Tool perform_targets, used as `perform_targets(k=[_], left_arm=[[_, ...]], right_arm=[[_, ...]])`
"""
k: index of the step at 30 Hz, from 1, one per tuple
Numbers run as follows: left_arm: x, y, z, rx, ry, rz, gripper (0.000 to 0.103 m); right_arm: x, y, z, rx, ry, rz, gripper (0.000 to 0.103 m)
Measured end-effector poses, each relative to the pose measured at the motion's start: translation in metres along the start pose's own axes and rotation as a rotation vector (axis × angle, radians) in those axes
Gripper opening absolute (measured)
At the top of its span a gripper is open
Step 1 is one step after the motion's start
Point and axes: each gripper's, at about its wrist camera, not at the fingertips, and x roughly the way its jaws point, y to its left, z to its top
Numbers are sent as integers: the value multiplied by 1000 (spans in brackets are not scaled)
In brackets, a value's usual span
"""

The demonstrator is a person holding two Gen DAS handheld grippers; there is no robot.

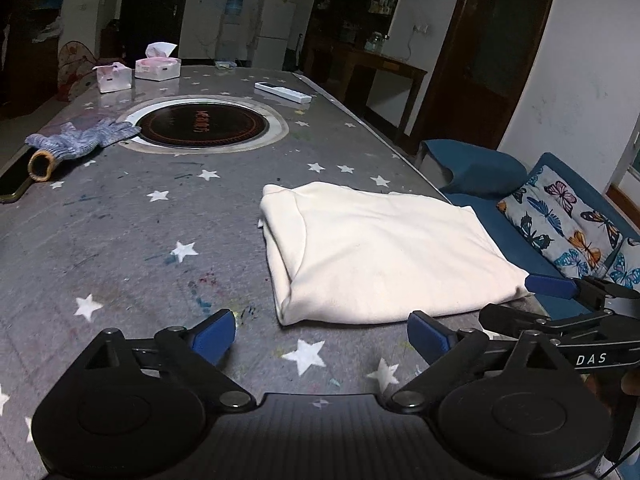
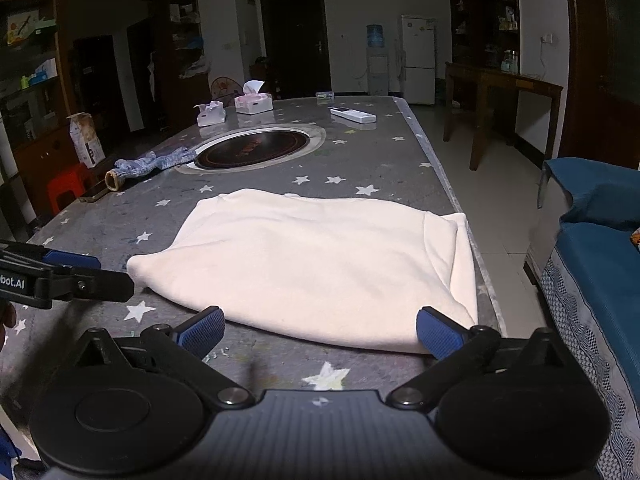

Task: Fold clothes

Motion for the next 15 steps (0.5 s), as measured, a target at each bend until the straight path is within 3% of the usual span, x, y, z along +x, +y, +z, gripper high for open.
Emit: perform_targets(k=[5,15], left_arm=[[-9,1,-5,-3,-17,12,103],[-24,0,-14,1,-30,35,103]], right_arm=[[-5,7,-1,7,0,0,103],[-16,16,-7,28,-5,-15,103]])
